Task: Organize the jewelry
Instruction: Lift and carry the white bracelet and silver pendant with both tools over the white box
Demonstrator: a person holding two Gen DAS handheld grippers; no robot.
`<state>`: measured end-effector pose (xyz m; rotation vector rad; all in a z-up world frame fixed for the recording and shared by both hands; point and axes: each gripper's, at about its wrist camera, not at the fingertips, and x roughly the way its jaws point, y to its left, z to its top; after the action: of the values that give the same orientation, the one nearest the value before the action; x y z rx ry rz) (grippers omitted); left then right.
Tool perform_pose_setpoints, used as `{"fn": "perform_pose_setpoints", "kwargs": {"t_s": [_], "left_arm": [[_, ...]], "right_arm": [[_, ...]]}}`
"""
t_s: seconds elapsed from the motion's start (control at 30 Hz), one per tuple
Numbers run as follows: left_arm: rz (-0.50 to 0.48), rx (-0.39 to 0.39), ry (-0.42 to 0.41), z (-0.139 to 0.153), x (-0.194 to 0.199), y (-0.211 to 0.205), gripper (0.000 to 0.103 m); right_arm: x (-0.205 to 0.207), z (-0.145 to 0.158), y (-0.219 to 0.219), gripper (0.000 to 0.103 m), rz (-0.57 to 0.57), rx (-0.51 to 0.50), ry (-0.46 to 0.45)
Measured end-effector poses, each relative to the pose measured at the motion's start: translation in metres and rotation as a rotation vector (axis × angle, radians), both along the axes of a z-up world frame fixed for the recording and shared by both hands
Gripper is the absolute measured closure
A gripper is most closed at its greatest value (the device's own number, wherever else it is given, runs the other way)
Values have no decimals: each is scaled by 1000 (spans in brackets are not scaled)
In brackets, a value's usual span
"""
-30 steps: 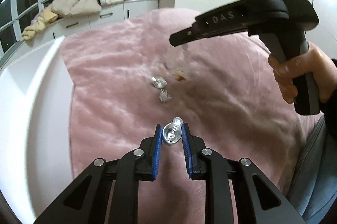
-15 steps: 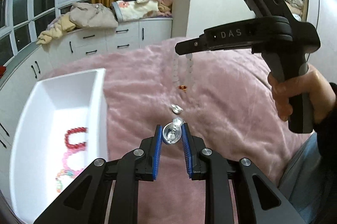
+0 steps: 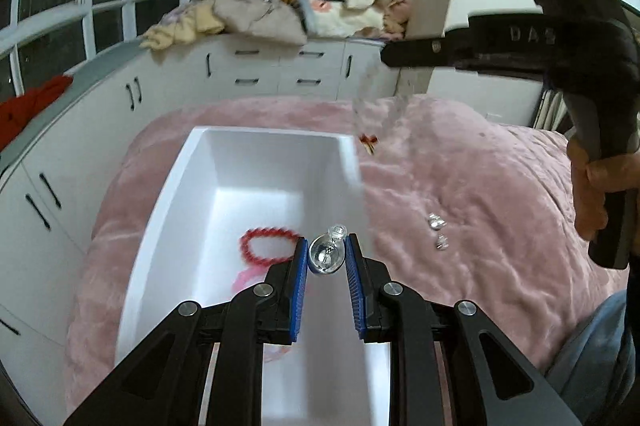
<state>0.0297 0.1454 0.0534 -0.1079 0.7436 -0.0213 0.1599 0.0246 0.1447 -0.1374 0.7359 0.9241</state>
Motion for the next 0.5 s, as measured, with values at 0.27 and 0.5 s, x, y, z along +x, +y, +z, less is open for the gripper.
{"fn": "perform_pose_setpoints", "kwargs": {"t_s": [0.27,0.5], "left_arm": [[51,-8,112,-26,6,40,79],[34,20,200,-51,18,36,79]], "right_arm": [[1,-30,76,92,78,-84,35],[5,-73,108,92,96,-173,73]]}}
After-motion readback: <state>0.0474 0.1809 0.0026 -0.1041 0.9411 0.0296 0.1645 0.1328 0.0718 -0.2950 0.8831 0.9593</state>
